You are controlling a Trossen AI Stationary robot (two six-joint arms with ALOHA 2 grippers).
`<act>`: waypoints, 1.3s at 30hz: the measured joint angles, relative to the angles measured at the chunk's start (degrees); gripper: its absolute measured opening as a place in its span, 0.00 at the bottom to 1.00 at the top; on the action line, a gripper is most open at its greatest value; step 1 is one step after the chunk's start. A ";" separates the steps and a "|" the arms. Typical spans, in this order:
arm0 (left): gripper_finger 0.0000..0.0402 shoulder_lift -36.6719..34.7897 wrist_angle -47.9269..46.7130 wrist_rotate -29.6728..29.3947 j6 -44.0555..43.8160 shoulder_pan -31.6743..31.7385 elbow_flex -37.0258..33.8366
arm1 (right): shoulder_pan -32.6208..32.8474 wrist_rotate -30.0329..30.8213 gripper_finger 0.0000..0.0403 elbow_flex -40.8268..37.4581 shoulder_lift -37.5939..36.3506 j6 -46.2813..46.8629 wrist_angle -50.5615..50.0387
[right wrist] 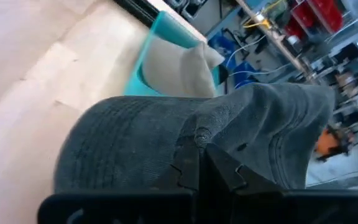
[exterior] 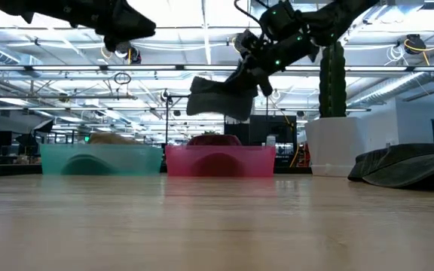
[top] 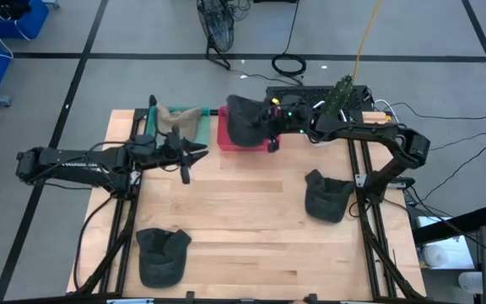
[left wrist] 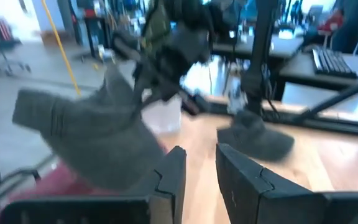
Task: Pick & Place hat
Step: Put the bottom right black cap into the red bin
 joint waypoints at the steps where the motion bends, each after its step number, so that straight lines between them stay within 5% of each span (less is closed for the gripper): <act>1: 0.23 0.00 1.14 0.01 0.62 0.26 0.00 | -0.13 -0.24 0.00 0.01 0.55 -0.89 0.50; 14: 0.23 0.00 4.69 1.65 3.17 6.15 0.02 | -2.35 -5.67 0.01 0.01 10.95 -5.97 7.18; 28: 0.23 0.00 6.33 3.63 5.26 11.33 0.02 | -7.04 -6.10 0.01 0.01 11.30 -6.33 6.99; 39: 0.23 0.00 12.19 3.62 6.87 15.68 0.02 | -8.80 -12.98 0.01 0.01 14.29 -6.43 8.73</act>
